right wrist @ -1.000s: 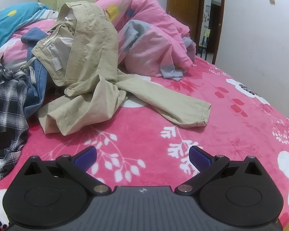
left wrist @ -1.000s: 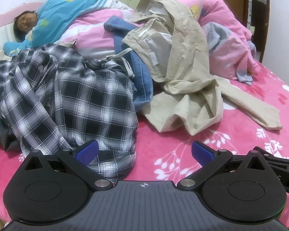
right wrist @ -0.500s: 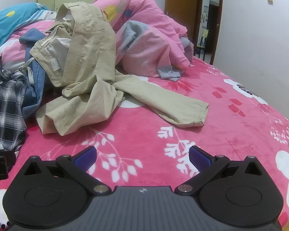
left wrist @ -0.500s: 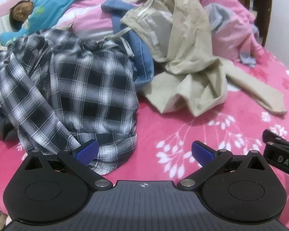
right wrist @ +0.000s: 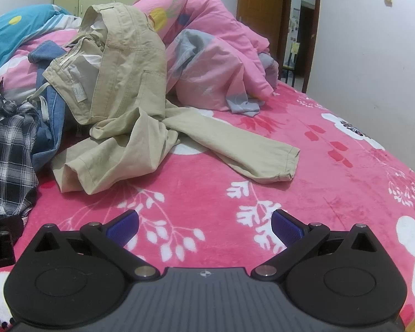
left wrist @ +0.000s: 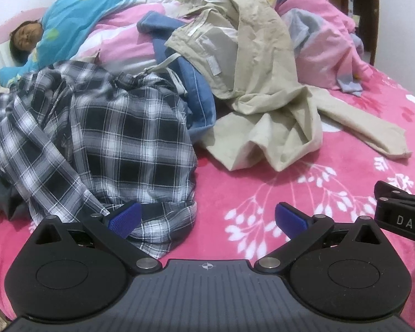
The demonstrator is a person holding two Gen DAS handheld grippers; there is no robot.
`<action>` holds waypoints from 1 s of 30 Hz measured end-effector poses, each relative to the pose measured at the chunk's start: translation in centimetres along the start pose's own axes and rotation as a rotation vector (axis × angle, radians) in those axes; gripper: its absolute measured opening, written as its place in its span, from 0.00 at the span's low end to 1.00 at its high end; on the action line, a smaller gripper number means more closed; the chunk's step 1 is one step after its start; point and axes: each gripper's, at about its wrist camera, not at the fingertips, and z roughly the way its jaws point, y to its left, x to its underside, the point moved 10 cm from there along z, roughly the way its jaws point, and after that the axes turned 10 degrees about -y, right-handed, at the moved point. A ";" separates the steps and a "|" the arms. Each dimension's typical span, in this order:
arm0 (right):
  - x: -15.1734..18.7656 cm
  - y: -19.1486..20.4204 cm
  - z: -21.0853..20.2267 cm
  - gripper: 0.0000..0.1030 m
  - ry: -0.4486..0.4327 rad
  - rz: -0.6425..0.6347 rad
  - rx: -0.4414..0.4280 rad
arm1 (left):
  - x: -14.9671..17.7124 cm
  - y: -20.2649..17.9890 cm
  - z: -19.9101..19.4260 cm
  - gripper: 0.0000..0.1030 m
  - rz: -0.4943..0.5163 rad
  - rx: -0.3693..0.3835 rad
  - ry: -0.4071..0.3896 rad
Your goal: Fold clothes
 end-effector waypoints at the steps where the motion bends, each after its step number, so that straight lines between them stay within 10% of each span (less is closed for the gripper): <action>1: 0.0 0.0 0.0 1.00 0.000 0.000 0.000 | 0.0 -0.1 0.0 1.00 0.000 0.002 -0.001; 30: 0.2 0.0 0.3 1.00 -0.002 -0.007 0.010 | 0.0 0.0 0.3 1.00 -0.007 0.008 -0.025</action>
